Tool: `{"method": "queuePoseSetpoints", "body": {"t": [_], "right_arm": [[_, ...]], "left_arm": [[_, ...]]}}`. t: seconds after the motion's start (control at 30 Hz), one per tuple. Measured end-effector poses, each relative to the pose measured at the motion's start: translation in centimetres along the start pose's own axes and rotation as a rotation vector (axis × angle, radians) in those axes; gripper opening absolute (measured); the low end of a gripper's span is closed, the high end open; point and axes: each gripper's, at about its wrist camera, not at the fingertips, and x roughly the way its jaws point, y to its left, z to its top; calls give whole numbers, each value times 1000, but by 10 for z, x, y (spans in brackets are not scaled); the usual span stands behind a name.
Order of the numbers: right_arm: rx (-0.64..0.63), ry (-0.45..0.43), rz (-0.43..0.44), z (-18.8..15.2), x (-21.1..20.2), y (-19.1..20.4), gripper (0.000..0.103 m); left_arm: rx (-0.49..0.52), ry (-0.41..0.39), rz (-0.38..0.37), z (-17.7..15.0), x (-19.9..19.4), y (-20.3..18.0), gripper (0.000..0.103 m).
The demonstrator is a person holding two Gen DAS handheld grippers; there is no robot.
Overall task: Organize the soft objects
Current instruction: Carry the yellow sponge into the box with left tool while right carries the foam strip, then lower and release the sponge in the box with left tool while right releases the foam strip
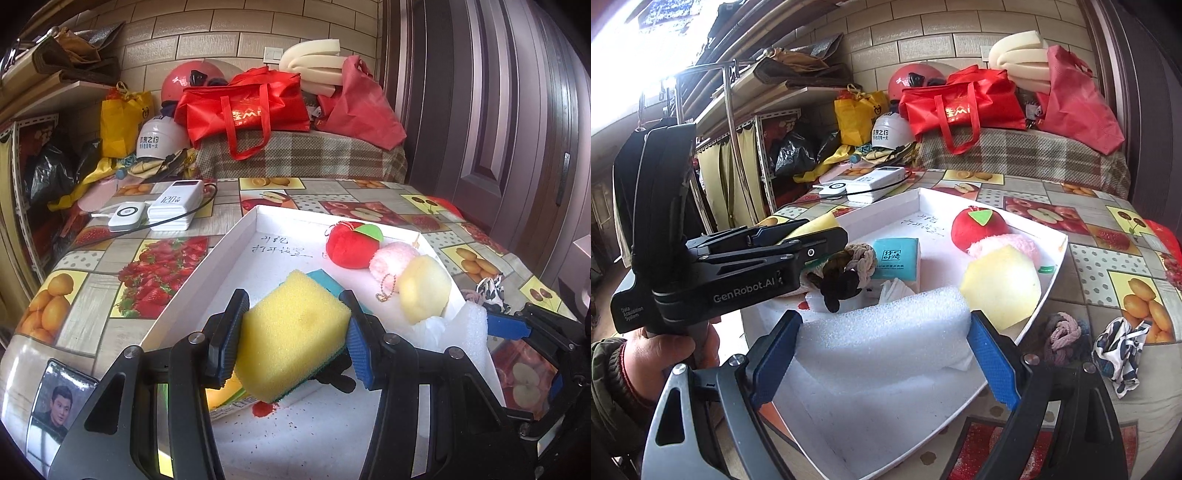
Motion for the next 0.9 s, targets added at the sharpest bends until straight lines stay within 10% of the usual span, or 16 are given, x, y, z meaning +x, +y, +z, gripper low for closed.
{"method": "queuePoseSetpoints", "body": {"t": [0.4, 0.9], "right_arm": [[137, 93, 1, 6, 27, -23, 89], [187, 8, -78, 21, 33, -37, 90]], "left_arm": [[-76, 21, 6, 5, 11, 21, 51], [-28, 24, 86, 11, 23, 10, 51]]}}
